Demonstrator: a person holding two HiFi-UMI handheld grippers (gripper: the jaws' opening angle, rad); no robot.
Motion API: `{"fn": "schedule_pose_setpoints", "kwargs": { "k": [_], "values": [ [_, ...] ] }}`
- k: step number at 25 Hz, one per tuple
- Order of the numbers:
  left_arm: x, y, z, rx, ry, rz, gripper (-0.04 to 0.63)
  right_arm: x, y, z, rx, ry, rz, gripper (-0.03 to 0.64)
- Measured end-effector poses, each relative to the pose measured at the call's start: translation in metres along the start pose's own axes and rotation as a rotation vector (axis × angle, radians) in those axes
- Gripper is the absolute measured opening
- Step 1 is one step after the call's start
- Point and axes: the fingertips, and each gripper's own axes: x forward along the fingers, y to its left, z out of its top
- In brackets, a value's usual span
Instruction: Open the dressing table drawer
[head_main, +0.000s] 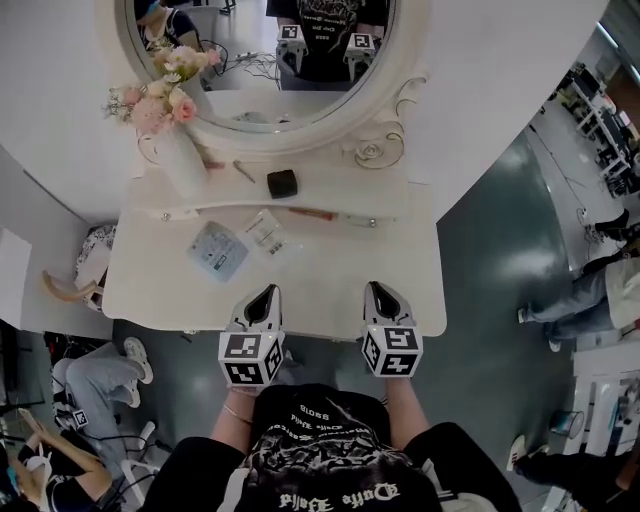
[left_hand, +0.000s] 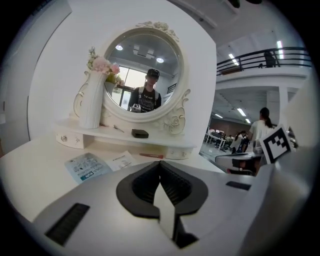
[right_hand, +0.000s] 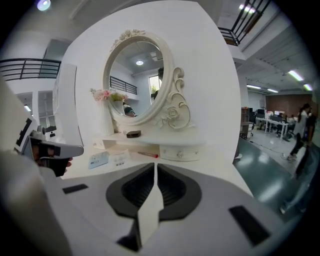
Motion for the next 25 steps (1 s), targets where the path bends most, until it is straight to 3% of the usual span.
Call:
{"fn": "schedule_pose_setpoints", "kwargs": {
  "k": [5, 12, 20, 25],
  "values": [
    [0.023, 0.03, 0.016, 0.026, 0.021, -0.046, 0.015, 0.032, 0.0, 0.012, 0.039, -0.001, -0.068, 0.031],
    [0.047, 0.051, 0.026, 0.049, 0.042, -0.107, 0.015, 0.06, -0.013, 0.022, 0.091, -0.009, -0.136, 0.12],
    [0.058, 0.062, 0.032, 0.015, 0.05, -0.101, 0.015, 0.09, -0.041, 0.03, 0.079, 0.025, -0.153, 0.179],
    [0.065, 0.066, 0.037, -0.004, 0.057, -0.062, 0.015, 0.111, -0.055, 0.028, 0.031, 0.091, -0.142, 0.181]
  ]
}}
